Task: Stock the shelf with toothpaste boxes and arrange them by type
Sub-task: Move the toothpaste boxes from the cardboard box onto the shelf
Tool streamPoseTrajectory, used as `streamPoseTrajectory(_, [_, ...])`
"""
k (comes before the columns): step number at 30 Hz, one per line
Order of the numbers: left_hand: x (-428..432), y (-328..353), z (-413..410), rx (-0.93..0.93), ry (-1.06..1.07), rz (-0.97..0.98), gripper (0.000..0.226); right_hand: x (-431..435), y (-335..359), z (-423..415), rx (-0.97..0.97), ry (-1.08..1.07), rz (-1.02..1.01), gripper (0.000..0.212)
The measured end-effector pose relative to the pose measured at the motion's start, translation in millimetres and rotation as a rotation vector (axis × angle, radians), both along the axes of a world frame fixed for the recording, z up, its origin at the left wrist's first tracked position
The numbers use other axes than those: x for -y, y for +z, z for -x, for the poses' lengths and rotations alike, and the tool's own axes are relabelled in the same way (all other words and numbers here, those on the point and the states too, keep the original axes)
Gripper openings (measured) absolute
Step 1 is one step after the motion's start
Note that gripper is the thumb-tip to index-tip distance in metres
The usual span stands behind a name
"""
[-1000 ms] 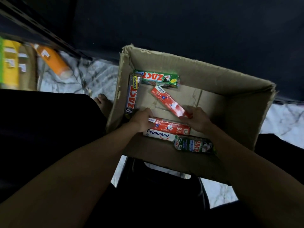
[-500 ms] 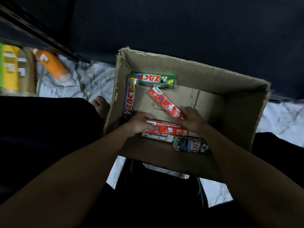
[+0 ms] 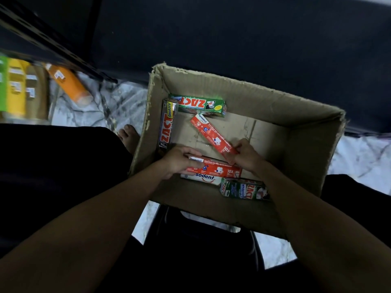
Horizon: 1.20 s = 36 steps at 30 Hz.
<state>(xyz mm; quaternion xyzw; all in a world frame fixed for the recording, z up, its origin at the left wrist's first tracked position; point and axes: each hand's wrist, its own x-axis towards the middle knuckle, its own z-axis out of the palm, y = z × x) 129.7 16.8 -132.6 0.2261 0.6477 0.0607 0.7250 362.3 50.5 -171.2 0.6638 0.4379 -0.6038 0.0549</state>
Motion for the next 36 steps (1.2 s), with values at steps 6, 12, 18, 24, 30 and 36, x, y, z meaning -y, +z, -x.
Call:
streamPoseTrajectory(6, [1.0, 2.9, -6.4, 0.045, -0.060, 0.010, 0.059, 5.7, -6.6, 0.5, 0.024, 0.088, -0.001, 0.094])
streamPoseTrajectory(12, [-3.0, 10.0, -9.9, -0.021, -0.105, -0.066, 0.049, 1.5, 11.1, -3.5, -0.071, -0.026, 0.075, 0.069])
streamPoseTrajectory(18, [-15.2, 40.4, -3.4, -0.142, -0.214, -0.208, 0.043, -7.3, 51.2, -8.4, -0.216, -0.159, 0.016, 0.060])
streamPoseTrajectory(24, [-32.9, 96.8, 9.6, -0.235, -0.451, -0.407, 0.033, -13.8, 125.5, -22.3, -0.180, -0.065, -0.112, 0.043])
streamPoseTrajectory(30, [-56.6, 189.7, 10.5, -0.326, -0.644, -0.635, 0.028, -24.1, 224.8, -45.0, -0.182, -0.011, -0.312, 0.042])
streamPoseTrajectory(36, [-62.1, 304.5, 15.3, -0.291, -0.645, -0.859, 0.029, -22.6, 339.4, -54.7, -0.181, 0.106, -0.639, 0.028])
